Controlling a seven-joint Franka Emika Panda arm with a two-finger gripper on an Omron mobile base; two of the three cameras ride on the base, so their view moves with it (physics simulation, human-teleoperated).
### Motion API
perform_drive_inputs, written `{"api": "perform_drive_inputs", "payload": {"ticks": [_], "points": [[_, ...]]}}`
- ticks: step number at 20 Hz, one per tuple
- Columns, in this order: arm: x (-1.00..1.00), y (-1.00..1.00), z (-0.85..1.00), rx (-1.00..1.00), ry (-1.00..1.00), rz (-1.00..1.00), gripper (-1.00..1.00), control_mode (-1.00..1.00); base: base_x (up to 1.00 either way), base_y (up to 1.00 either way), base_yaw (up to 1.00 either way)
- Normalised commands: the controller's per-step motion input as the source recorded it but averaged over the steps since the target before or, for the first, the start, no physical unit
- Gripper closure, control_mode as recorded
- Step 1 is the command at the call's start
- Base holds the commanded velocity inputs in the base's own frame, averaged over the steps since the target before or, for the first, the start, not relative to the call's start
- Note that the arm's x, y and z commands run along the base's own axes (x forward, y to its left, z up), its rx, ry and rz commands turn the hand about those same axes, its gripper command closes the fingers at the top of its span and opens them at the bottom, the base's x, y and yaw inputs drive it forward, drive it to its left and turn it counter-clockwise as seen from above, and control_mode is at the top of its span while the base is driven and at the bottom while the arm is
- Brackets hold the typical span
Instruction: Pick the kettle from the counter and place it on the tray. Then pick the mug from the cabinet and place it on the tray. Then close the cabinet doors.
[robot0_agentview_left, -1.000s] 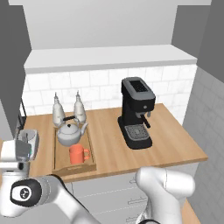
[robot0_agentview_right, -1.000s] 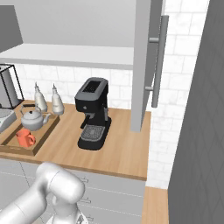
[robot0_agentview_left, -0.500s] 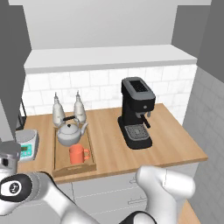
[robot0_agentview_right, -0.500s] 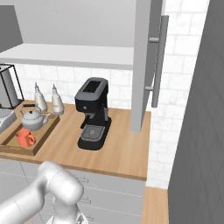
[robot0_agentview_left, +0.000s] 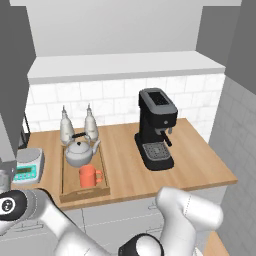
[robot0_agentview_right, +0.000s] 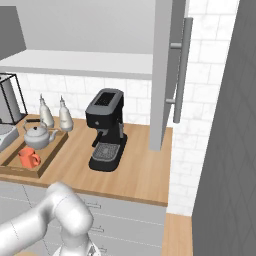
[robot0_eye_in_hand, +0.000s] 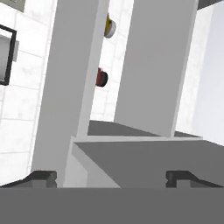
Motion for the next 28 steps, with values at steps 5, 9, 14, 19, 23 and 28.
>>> {"api": "perform_drive_inputs", "payload": {"ticks": [5, 9, 14, 19, 23, 28], "points": [[0.39, 0.26, 0.06, -0.07, -0.13, -0.08, -1.0, -1.0, 0.0, 0.0, 0.0], [0.12, 0.28, 0.29, -0.03, -0.23, -0.11, -1.0, -1.0, 0.0, 0.0, 0.0], [0.0, 0.25, 0.39, 0.0, -0.23, -0.1, -1.0, -1.0, 0.0, 0.0, 0.0], [0.0, 0.09, 0.12, 0.0, -0.25, -0.07, -1.0, -1.0, 0.0, 0.0, 0.0], [0.0, 0.0, 0.14, 0.04, -0.32, -0.07, -1.0, -1.0, 0.0, 0.0, 0.0], [-0.07, -0.04, 0.18, 0.11, -0.34, -0.1, -1.0, -1.0, 0.0, 0.0, 0.0]]}}
